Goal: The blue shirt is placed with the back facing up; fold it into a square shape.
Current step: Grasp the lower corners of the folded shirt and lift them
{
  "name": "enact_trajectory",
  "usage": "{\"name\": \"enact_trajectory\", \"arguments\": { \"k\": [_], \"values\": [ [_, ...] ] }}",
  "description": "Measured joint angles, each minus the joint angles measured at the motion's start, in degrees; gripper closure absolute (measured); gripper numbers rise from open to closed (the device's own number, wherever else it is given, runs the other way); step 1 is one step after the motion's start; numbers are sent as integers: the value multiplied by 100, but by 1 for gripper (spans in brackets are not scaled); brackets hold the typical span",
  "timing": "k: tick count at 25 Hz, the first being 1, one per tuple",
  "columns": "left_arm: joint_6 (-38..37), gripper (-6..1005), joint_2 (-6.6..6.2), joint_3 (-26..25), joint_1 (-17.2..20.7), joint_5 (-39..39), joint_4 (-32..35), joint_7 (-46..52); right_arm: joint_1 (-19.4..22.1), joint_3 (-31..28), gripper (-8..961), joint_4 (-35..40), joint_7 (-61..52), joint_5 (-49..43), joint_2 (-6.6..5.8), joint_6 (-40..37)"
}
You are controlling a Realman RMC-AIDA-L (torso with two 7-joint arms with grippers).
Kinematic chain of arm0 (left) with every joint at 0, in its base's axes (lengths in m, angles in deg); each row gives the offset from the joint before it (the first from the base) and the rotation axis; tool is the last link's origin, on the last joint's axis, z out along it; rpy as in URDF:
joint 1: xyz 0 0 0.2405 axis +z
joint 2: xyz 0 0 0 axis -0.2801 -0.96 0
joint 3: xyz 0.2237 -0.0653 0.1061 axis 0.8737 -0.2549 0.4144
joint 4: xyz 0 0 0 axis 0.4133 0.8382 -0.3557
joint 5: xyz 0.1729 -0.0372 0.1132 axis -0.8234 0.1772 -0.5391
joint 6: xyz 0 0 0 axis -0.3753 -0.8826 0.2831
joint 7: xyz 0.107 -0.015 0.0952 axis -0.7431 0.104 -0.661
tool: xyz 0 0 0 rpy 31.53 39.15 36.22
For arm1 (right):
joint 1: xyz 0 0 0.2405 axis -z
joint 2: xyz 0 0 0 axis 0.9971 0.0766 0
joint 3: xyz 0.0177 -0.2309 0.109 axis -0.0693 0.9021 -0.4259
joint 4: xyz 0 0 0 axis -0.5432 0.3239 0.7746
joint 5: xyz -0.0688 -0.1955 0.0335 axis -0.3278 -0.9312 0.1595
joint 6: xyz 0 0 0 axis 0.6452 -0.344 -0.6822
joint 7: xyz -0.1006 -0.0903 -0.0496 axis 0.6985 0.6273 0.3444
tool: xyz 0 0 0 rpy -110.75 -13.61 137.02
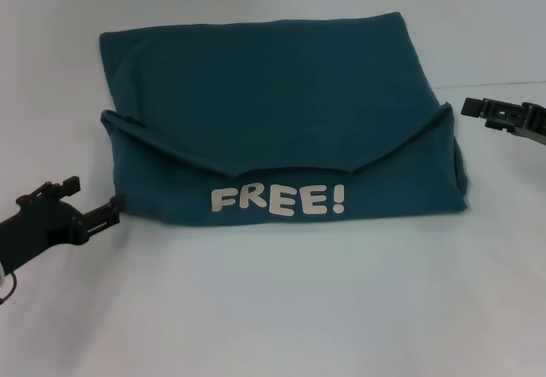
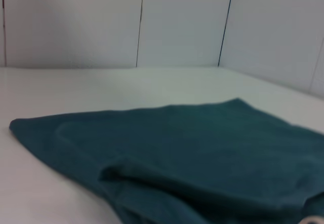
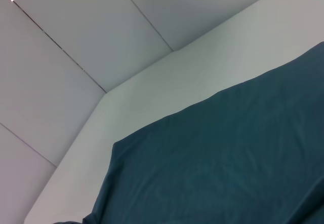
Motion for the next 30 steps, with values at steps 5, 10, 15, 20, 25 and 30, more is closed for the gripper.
{"name": "enact_trajectory", "arguments": {
  "k": [5,10,15,20,25,30],
  "values": [
    [515,139,8,223,-44,2,-227,-428,22,-17,144,0,-34,1,5,13],
    [876,139,38,471,-124,51,-376,-700,27,-26,144,-1,-47,1,22,36],
    [1126,142,38,714,-201,54,-409,-774,29,-28,145,-1,-49,61,39,48],
    [1191,145,36,844,-279,54,-412,-846,44,-26,145,-1,-49,89,48,49],
    [1232,148,36,894,-360,27,-423,-900,84,-26,144,-1,-49,183,53,56],
    [1420,152,36,1089,-405,11,-423,-914,114,-26,145,-1,-49,215,63,64]
  ]
}}
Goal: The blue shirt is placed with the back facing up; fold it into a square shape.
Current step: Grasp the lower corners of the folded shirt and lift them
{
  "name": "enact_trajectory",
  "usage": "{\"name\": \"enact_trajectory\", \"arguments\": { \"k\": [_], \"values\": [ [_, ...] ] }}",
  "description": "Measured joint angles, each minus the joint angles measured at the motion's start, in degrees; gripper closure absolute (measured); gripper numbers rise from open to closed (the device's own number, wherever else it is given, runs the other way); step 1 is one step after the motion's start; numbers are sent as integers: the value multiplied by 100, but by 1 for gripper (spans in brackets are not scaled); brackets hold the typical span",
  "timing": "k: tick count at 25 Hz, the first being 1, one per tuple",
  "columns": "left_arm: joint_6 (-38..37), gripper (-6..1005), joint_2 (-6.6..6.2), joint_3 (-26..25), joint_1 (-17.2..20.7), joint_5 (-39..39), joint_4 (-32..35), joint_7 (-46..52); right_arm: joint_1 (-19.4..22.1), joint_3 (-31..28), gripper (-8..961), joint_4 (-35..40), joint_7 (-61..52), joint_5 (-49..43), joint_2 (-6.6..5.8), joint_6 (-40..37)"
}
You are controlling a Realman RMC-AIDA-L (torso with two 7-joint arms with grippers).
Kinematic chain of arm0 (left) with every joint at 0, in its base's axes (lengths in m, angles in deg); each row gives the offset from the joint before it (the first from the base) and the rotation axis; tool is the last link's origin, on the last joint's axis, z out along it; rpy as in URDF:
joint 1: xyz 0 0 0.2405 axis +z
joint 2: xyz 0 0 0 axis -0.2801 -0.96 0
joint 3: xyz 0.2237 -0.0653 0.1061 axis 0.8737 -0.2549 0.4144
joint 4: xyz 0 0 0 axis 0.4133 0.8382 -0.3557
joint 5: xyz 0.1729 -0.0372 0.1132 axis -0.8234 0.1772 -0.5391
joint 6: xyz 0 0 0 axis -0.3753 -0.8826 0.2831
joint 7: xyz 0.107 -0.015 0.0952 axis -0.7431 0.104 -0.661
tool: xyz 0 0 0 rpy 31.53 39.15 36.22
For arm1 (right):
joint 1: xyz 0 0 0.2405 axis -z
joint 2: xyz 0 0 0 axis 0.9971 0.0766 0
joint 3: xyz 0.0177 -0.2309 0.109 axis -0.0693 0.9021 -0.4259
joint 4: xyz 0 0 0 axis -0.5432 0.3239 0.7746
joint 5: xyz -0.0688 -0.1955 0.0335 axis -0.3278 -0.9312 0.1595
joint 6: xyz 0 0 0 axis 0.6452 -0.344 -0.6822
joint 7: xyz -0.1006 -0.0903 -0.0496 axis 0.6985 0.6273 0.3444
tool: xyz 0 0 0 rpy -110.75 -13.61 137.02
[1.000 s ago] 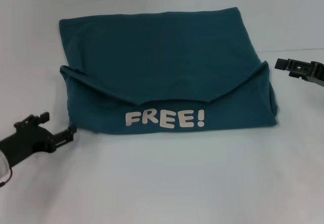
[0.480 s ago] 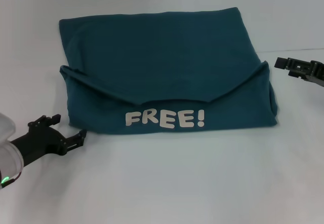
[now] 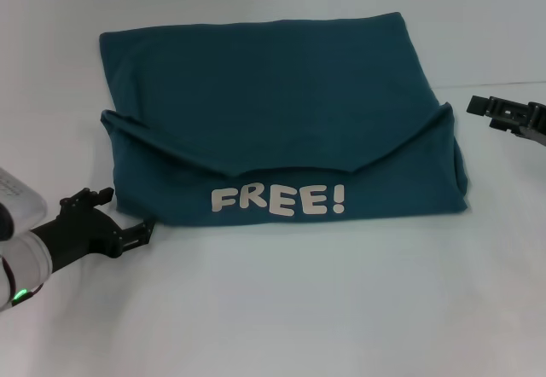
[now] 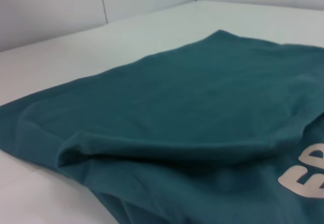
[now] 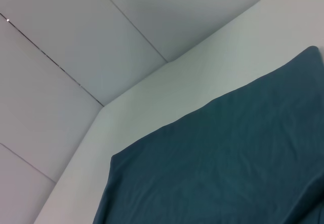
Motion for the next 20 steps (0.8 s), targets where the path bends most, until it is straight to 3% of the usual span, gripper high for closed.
{"name": "enact_trajectory", "arguments": {
  "k": [20],
  "values": [
    [148,165,1,236,-37,-5,46,41,11,-138,145,-12,8,26,-2,10]
  ]
}}
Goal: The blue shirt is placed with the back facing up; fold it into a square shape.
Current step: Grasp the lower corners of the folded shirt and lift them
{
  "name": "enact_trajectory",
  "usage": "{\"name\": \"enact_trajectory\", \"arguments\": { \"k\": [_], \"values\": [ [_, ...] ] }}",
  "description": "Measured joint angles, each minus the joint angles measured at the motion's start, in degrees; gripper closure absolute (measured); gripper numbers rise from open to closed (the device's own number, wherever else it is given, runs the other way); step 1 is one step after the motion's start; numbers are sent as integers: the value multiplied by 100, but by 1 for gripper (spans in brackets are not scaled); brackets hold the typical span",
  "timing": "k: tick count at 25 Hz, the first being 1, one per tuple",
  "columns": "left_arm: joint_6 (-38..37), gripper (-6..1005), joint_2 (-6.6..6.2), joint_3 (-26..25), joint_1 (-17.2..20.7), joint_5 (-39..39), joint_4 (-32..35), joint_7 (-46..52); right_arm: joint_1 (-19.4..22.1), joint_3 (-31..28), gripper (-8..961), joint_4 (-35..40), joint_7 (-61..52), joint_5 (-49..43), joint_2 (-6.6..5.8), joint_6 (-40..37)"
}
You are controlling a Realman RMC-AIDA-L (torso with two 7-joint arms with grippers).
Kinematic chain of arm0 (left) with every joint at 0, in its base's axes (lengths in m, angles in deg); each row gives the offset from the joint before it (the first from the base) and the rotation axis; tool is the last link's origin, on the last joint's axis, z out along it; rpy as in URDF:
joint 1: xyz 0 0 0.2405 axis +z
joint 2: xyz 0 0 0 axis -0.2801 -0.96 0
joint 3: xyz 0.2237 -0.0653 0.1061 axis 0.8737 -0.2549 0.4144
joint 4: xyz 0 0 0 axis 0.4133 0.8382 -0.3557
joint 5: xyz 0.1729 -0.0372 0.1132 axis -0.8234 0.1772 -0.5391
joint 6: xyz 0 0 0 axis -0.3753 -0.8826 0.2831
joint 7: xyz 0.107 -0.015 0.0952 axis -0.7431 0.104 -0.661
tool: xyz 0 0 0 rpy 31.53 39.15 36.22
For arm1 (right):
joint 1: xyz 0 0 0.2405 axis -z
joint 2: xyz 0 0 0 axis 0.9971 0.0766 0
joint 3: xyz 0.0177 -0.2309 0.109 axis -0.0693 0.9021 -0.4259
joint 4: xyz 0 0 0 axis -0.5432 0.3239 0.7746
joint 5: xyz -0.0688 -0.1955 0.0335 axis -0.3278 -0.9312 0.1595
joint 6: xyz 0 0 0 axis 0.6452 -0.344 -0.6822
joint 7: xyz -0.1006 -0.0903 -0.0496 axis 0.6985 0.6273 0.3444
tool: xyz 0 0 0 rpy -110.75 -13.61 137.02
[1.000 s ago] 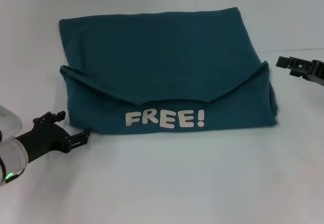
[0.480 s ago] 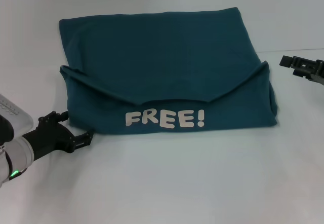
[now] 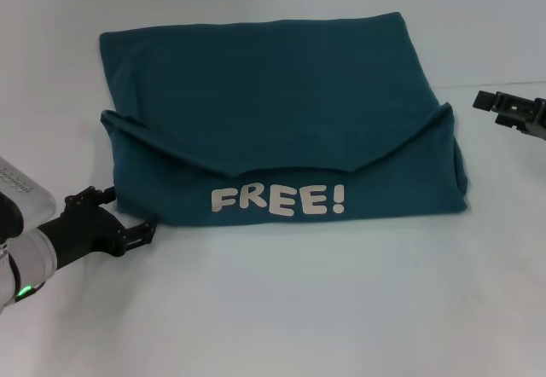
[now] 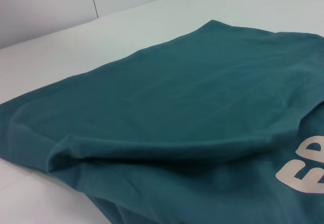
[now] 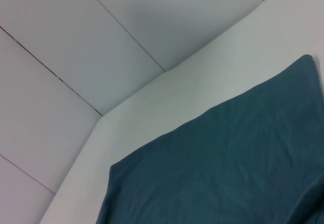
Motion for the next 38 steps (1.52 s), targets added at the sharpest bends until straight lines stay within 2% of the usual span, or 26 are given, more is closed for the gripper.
{"name": "enact_trajectory", "arguments": {
  "k": [5,11,21,24,30,38],
  "values": [
    [-8,168,0,0,4,6,8,8,0,-3,146,-11,14,60,0,22],
    [69,347,-15,23,-12,-11,20,166,0,-4,146,-15,4,60,0,28],
    [34,565,-18,73,-10,-14,86,183,21,-13,147,-17,19,64,0,32],
    [31,804,-18,99,-8,-14,89,184,42,-11,147,-19,11,65,-11,35],
    [-167,995,-31,152,61,-106,168,344,55,65,148,-50,-58,-77,-77,45],
    [-735,996,-35,143,318,-145,539,698,30,343,148,27,-778,-807,-204,-89]
  ]
}}
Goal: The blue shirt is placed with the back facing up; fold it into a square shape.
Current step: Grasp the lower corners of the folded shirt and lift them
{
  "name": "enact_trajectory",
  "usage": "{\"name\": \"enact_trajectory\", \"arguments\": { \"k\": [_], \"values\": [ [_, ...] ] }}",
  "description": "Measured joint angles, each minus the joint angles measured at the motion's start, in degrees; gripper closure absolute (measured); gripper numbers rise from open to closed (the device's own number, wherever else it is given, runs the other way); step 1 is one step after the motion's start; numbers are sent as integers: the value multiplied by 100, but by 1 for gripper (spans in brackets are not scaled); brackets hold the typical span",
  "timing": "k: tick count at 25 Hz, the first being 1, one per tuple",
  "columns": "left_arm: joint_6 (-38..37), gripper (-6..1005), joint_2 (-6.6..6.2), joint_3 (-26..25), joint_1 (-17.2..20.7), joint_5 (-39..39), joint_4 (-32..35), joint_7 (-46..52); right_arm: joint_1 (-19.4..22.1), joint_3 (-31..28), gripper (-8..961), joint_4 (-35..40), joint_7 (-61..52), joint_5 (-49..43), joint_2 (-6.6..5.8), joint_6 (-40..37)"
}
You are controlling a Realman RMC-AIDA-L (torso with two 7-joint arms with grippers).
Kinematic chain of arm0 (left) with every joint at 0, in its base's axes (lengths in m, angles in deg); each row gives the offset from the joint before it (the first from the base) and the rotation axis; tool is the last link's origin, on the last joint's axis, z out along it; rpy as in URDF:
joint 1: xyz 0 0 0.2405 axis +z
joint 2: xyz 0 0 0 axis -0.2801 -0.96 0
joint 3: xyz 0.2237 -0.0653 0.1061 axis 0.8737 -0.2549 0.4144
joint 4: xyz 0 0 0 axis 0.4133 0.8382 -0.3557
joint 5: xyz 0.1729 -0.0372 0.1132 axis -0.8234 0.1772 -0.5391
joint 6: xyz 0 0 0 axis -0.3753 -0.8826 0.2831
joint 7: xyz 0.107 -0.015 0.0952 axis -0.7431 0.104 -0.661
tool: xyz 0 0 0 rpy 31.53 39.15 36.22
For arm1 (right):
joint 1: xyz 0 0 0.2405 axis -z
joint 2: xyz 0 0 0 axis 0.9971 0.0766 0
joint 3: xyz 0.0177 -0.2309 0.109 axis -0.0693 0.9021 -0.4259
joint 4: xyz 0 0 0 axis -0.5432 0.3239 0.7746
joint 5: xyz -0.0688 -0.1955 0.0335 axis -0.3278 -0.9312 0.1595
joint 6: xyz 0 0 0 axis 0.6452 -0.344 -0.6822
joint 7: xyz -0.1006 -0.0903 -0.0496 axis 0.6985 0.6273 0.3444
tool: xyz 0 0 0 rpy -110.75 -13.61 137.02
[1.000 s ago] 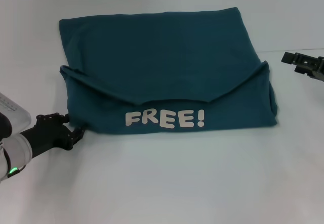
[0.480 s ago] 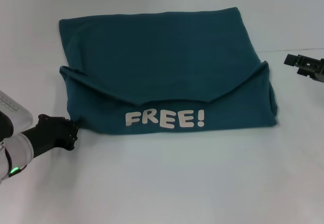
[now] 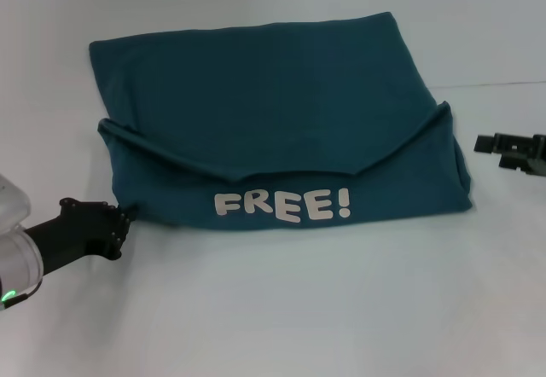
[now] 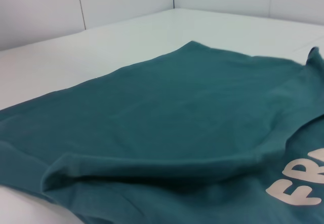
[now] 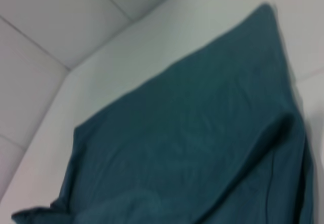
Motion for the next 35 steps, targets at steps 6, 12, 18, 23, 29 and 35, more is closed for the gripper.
{"name": "enact_trajectory", "arguments": {
  "k": [6,12,18,23,29,35],
  "values": [
    [-99,996,0,6,93,-57,87,76,5,450,149,-15,-383,-273,-102,0],
    [-112,995,0,6,80,-98,77,133,-127,587,149,-28,-446,-670,36,323],
    [-131,995,0,6,58,-98,76,149,-177,714,162,-61,-421,-698,183,714],
    [-135,995,-6,6,52,-98,65,149,-234,845,162,-89,-383,-700,311,1001],
    [-135,995,-9,6,51,-98,53,149,-345,913,162,-175,-379,-701,378,1210],
    [-133,996,-9,6,51,-98,44,148,-389,925,163,-213,-380,-700,399,1323]
  ]
}}
